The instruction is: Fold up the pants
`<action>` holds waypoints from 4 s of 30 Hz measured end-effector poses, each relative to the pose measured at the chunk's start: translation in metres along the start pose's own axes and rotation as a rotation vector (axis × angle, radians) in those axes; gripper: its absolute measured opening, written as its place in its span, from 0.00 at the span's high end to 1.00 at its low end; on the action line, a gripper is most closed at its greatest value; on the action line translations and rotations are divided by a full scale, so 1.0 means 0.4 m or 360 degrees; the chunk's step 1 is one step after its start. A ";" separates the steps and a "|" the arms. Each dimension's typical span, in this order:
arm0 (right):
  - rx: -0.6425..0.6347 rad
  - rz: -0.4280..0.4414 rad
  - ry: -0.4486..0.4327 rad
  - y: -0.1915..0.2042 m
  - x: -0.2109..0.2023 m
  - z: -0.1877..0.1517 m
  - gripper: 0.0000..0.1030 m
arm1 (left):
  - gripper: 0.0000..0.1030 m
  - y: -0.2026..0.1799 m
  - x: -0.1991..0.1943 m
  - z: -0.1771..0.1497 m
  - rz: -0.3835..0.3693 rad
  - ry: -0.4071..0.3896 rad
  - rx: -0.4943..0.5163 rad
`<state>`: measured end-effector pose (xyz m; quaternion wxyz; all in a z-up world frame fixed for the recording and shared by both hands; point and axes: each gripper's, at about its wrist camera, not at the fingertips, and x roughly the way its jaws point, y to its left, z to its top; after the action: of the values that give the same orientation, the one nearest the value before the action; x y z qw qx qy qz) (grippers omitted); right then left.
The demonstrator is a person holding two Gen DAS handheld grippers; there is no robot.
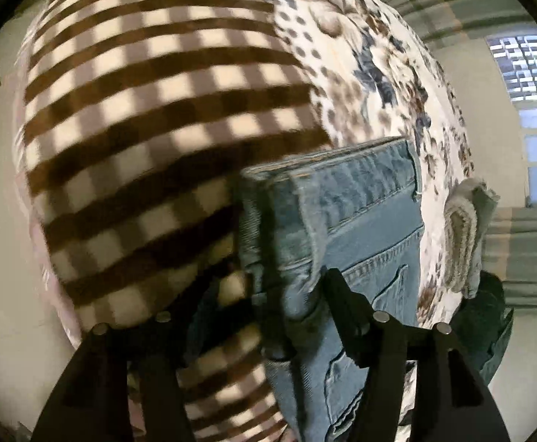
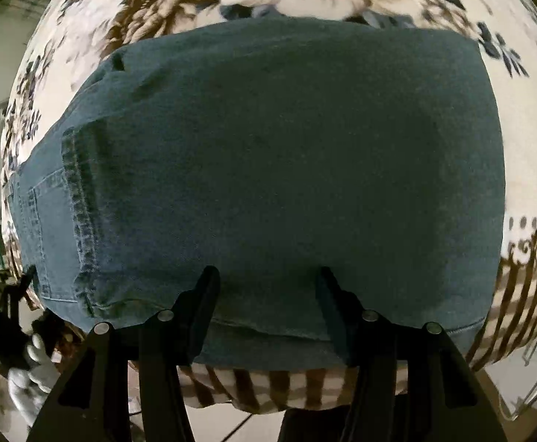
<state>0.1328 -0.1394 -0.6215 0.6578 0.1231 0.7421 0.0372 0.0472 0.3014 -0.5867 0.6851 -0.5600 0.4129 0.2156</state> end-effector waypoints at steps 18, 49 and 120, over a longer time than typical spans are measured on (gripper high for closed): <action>-0.0093 0.0005 -0.0034 0.049 0.021 0.057 0.45 | 0.74 -0.128 -0.048 -0.010 -0.0018 -0.0441 0.0266; -0.0119 -0.0140 -0.0317 -0.388 -0.269 0.042 0.12 | 0.81 -0.639 -0.267 -0.720 -0.0156 -0.0639 0.1263; 0.0303 0.0340 -0.0504 -0.678 -0.232 0.245 0.89 | 0.16 -0.762 0.344 -0.600 0.0609 0.0273 0.1645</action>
<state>0.2029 -0.4337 -0.6037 0.7438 0.2671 0.6125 0.0167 0.2783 -0.0339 -0.5259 0.7832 -0.0819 0.6135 0.0592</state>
